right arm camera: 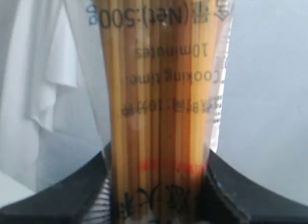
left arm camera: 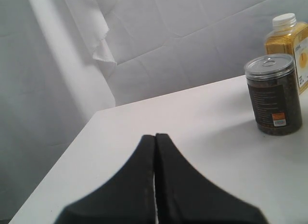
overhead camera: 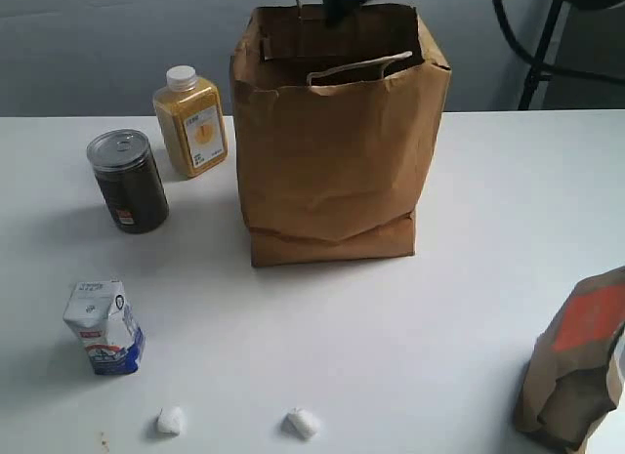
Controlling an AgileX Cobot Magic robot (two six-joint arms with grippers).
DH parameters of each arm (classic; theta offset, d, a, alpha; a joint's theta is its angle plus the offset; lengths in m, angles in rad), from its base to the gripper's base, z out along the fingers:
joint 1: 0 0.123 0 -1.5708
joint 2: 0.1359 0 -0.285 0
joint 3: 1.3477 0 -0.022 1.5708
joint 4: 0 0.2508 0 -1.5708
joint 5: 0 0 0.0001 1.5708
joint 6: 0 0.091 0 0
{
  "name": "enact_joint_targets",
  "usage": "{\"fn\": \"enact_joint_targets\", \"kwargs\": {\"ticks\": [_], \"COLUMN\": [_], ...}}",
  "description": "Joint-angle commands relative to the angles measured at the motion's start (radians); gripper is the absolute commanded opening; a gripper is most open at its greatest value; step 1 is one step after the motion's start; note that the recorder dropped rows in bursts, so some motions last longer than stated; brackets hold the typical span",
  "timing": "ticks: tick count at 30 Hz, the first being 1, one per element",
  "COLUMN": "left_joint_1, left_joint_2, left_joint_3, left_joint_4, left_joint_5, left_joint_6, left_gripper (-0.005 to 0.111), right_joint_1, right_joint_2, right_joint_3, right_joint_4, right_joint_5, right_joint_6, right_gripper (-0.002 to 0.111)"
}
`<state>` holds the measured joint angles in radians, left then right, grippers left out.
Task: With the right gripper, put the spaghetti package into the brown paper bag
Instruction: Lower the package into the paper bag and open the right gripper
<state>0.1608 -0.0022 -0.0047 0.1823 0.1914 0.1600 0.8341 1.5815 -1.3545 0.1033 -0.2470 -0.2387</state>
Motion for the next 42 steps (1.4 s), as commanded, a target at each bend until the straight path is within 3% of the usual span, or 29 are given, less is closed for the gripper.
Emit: {"fn": "enact_joint_targets", "kwargs": {"ticks": [1,6,15,17,24,26,36,42], "left_joint_1": [-0.002,-0.002,-0.002,-0.002,-0.002,-0.002,-0.002,-0.002], "left_joint_2": [0.002,0.002,0.002,0.002,0.002,0.002,0.002,0.002], "left_joint_3": [0.005,0.005,0.005,0.005,0.005,0.005,0.005,0.005], "left_joint_4": [-0.005,-0.005,-0.005,-0.005,-0.005,-0.005,-0.005,-0.005], "left_joint_5": [-0.003,-0.003,-0.003,-0.003,-0.003,-0.003,-0.003,-0.003], "left_joint_6": [-0.004,-0.004,-0.004,-0.004,-0.004,-0.004,-0.004,-0.004], "left_gripper": [0.000,0.000,0.000,0.000,0.000,0.000,0.000,0.000], "right_joint_1": [-0.029,-0.037,-0.057,-0.057,-0.057,-0.057,-0.057,-0.031], "right_joint_2": [0.063,0.115,0.158,0.158,0.160,0.160,0.160,0.065], "right_joint_3": [-0.009,-0.009,-0.009,-0.009,-0.009,-0.009,-0.009,-0.009], "right_joint_4": [-0.020,-0.078,-0.103,-0.103,-0.123,-0.126,-0.126,-0.126], "right_joint_5": [0.142,0.309,0.437,0.449,0.515,0.521,0.616,0.561], "right_joint_6": [-0.023,-0.072,-0.075,-0.075,-0.075,-0.075,-0.075,-0.072], "right_gripper": [0.000,0.000,0.002,0.009,0.058,0.064,0.065,0.060]}}
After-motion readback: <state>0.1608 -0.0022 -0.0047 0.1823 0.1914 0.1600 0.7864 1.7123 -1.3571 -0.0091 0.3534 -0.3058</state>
